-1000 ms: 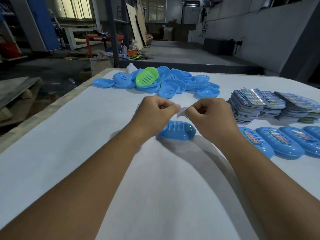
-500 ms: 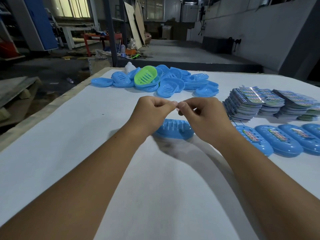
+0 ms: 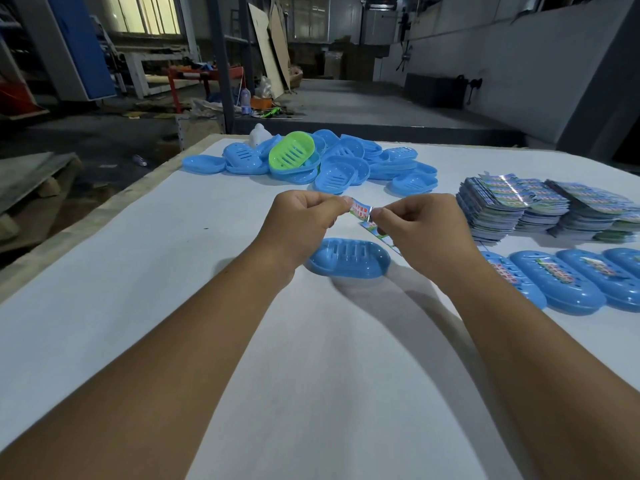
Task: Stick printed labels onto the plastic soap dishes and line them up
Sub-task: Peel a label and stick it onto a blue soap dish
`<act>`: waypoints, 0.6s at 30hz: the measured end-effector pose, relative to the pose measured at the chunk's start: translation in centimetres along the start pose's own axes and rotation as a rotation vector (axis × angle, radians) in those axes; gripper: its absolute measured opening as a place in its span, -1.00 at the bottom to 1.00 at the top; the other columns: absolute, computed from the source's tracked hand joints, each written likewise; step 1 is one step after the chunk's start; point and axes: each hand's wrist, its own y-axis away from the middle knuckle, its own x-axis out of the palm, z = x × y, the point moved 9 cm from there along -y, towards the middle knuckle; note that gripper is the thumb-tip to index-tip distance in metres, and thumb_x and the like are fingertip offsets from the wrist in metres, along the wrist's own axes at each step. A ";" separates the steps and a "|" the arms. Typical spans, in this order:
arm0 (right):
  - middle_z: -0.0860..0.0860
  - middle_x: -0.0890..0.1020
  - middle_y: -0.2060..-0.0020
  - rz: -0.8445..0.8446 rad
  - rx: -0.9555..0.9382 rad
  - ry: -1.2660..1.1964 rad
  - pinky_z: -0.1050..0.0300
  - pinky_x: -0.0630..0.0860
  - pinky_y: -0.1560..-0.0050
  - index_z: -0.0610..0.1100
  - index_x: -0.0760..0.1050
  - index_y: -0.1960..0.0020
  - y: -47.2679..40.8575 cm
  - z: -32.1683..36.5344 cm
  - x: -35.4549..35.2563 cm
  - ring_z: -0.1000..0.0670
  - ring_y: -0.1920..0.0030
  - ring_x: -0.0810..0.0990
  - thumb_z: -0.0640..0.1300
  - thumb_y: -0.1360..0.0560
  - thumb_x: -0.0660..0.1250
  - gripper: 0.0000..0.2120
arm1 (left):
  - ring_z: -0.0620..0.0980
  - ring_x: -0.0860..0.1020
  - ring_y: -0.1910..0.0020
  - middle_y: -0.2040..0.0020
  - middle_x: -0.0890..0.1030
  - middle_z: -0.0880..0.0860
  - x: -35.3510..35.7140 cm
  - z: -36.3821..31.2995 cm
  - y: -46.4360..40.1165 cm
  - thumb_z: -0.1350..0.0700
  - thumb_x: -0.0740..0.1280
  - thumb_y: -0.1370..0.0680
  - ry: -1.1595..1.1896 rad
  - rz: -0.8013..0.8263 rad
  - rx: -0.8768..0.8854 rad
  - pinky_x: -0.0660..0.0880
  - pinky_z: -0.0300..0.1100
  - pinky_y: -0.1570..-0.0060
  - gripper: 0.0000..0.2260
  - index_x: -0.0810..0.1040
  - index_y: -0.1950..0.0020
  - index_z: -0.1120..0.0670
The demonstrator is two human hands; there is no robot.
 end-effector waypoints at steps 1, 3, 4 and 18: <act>0.10 0.66 0.44 0.011 0.008 -0.024 0.16 0.41 0.34 -0.02 0.66 0.34 0.0 0.0 0.1 0.13 0.49 0.44 0.02 -0.49 0.43 -0.75 | -0.14 0.38 0.43 0.43 0.47 -0.10 0.0 0.0 0.0 -0.03 0.47 -0.49 0.006 0.002 -0.006 0.35 -0.26 0.36 -0.82 0.71 0.22 0.05; 0.01 0.69 0.38 0.028 0.024 -0.061 0.10 0.44 0.32 -0.06 0.67 0.32 0.1 0.0 0.3 0.07 0.42 0.47 0.00 -0.48 0.41 -0.76 | -0.12 0.39 0.41 0.41 0.48 -0.08 0.0 0.2 0.0 -0.03 0.47 -0.48 0.008 0.007 -0.017 0.34 -0.25 0.35 -0.80 0.70 0.26 0.05; -0.03 0.69 0.36 0.036 0.035 -0.078 0.09 0.43 0.33 -0.08 0.67 0.32 0.1 -0.1 0.5 0.05 0.41 0.47 -0.01 -0.47 0.40 -0.76 | -0.10 0.39 0.39 0.39 0.48 -0.06 0.1 0.3 -0.1 -0.03 0.47 -0.48 0.012 0.011 -0.024 0.35 -0.23 0.33 -0.80 0.69 0.26 0.07; -0.06 0.59 0.42 0.093 0.163 -0.090 0.21 0.32 0.46 -0.15 0.67 0.32 0.0 -1.6 0.5 0.04 0.43 0.39 0.05 -0.37 0.52 -0.73 | 0.01 0.62 0.22 0.28 0.67 -0.06 -0.1 1.0 0.1 -0.07 0.53 -0.37 -0.112 0.021 -0.077 0.62 -0.02 0.12 -0.81 0.74 0.19 0.03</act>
